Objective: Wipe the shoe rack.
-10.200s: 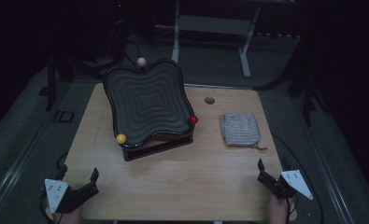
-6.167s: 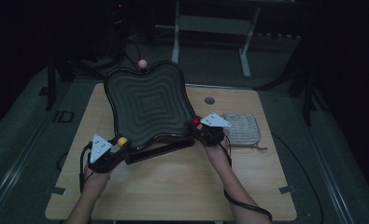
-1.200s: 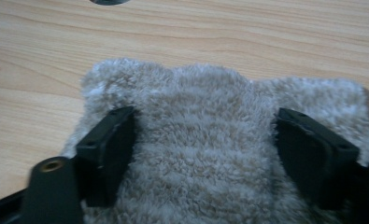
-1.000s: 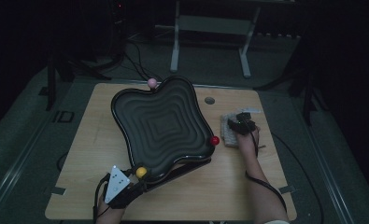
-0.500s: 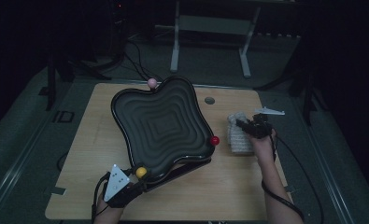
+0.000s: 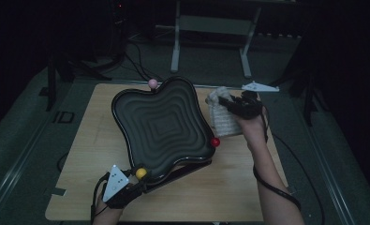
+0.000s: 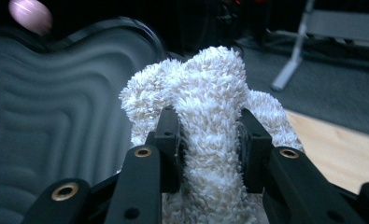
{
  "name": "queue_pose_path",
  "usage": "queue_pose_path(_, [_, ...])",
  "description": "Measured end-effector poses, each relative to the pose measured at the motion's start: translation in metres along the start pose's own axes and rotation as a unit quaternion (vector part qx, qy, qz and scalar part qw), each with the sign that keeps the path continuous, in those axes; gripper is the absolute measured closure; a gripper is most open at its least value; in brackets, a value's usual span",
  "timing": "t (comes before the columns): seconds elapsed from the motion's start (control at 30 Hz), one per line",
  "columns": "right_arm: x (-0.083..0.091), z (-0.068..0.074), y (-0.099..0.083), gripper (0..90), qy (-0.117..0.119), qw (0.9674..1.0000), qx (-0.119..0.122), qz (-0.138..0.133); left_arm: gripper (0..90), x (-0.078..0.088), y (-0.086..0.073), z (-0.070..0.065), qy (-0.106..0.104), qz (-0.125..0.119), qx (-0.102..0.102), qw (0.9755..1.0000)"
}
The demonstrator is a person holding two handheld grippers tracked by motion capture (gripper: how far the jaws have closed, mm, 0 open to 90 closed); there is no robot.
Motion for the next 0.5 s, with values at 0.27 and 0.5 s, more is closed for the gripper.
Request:
queue_pose_path(0.27, [-0.025,0.026,0.038,67.0,0.018,0.9996,0.02,-0.004,59.0,0.002,-0.001,0.001,-0.005,-0.003,0.0,1.0])
queue_pose_path(0.5, [-0.059,0.042,0.053,66.9,0.02,0.9987,0.044,0.016,59.0,0.002,-0.002,0.002,-0.01,-0.004,-0.001,0.9999])
Point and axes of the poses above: each handheld gripper's, and its own axes: x roughly backward along the jaws, y roughly out of its top, z roughly to its left, the point moved 5 cm from there along -x, roughly forward along the jaws, and after that the axes turned 7 degrees about z, right-handed, at the moved point
